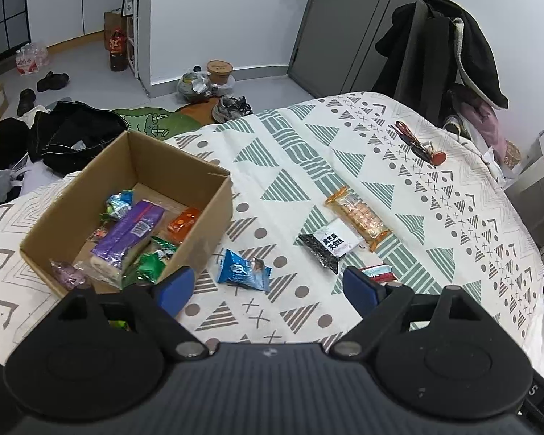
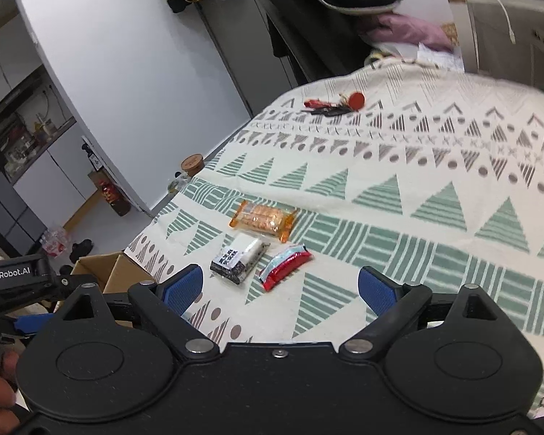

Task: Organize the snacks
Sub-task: 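Move both open grippers back over the remaining snacks, then grasp the blue wrapped packet with the left gripper while the right grasps the red-white wrapper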

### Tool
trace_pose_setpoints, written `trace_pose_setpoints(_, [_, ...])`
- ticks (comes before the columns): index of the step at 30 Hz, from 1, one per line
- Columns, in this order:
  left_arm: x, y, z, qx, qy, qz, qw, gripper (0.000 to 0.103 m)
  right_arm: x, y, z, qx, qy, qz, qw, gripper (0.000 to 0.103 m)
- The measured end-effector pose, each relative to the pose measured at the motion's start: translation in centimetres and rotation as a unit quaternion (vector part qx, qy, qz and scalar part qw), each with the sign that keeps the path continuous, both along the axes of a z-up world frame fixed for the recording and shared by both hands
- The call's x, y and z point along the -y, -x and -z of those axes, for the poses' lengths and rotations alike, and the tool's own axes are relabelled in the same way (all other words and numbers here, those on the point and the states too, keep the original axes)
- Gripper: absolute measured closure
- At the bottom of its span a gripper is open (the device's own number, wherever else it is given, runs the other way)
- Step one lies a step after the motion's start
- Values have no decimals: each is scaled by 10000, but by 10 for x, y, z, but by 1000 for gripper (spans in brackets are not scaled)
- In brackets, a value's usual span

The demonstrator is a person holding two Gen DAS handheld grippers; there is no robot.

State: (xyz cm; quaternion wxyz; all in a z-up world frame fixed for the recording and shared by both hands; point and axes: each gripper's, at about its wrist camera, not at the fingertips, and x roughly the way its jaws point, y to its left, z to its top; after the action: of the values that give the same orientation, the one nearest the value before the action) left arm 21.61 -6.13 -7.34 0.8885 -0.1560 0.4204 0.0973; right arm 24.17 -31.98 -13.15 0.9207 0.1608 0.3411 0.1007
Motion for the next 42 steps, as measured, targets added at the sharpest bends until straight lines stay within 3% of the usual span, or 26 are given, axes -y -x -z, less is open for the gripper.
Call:
trace_pose_setpoints(10, [5, -20, 35, -119, -182, -175, 9996, 18, 3, -20, 26, -16, -621, -127, 9980, 27])
trace_pose_setpoints(27, [10, -57, 92, -376, -445, -774, 9953, 22, -16, -73, 68, -575, -475, -65, 9972, 44])
trace_pose_setpoints(32, [10, -66, 107, -459, -533, -890, 9935, 23, -22, -90, 79, -710, -626, -135, 9954, 46])
trace_pose_setpoints(36, [14, -70, 118, -479, -719, -868, 9925, 31, -32, -102, 85, -761, -649, -252, 9947, 55])
trace_pose_setpoints(42, [12, -76, 131, -501, -725, -1021, 9909, 44, -38, -113, 97, -917, -525, -229, 9941, 59])
